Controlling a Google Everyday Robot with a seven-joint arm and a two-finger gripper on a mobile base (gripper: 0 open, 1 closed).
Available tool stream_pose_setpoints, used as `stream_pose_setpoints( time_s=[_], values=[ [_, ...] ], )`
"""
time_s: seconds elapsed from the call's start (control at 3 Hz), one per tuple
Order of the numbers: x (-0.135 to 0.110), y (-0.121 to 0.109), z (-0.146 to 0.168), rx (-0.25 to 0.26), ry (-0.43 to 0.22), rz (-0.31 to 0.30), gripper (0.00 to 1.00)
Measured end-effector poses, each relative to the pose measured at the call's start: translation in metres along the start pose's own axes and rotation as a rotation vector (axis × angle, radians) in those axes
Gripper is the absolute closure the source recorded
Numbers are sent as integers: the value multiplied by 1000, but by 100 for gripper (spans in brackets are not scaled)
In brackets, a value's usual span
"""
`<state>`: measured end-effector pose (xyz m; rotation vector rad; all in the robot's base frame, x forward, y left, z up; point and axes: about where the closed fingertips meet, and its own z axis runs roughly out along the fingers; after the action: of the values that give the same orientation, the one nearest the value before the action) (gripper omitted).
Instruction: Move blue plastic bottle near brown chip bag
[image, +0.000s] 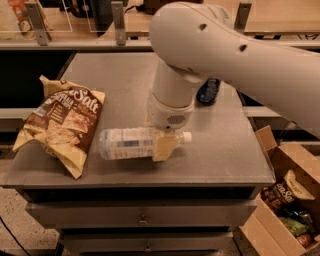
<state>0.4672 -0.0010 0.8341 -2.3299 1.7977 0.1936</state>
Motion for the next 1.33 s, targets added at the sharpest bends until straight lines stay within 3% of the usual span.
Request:
stream_pose_setpoints(
  time_s=[0.33, 0.67, 1.33],
  values=[
    [-35, -13, 12, -13, 8, -70, 100],
    [-56, -20, 20, -18, 29, -93, 84],
    [-65, -20, 26, -19, 47, -86, 38]
  ],
)
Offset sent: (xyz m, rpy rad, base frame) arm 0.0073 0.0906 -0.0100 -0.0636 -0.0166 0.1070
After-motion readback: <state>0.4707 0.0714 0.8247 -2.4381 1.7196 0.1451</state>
